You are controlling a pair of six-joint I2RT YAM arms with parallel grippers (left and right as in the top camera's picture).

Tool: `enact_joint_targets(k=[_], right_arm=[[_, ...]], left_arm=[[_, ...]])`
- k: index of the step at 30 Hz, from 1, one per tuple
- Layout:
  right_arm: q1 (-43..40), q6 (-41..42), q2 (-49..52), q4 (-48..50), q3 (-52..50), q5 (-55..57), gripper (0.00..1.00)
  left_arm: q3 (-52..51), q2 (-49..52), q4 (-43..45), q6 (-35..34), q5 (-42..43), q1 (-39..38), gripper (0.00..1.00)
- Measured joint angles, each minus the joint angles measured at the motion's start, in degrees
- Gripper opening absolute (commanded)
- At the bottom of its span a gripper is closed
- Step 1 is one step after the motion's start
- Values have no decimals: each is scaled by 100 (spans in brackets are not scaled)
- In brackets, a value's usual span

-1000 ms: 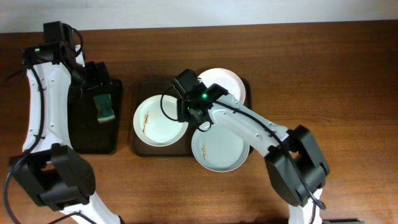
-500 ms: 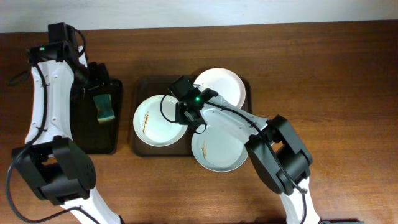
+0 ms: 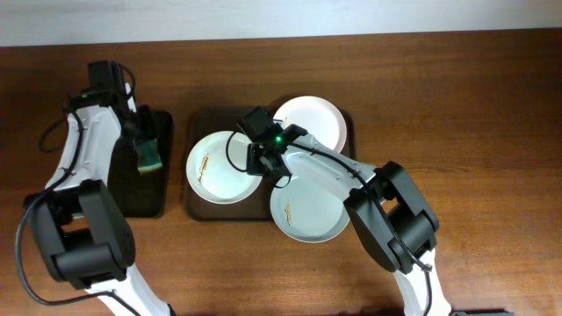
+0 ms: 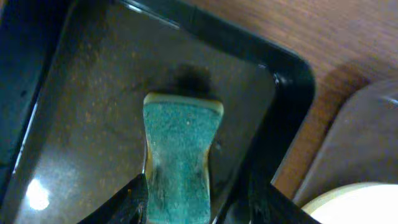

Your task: Clean dirty plates on tray and stack at the side

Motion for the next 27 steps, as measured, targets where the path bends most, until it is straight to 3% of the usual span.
enact_joint_targets(k=[2,11,13,18,21,27], right_arm=[[0,0,0,-2,0,0,5],[2,-22,0,-2,0,2,6],[2,-22,0,-2,0,2,6],[2,-20,0,-2,0,2,6],[0,-22,0,0,2,2,6],[0,-24,2,46,0,2,6]], left_arm=[[-306,0,221,0,-31,0,49],[-778,354,787,-542,-549,-7,22],[-778,396,844,-573,-549,-11,3],[-758,407,817,-592,-468,-11,1],[-483,404,131,-538,-372,-11,1],[114,-529,-782,313,728,-11,1]])
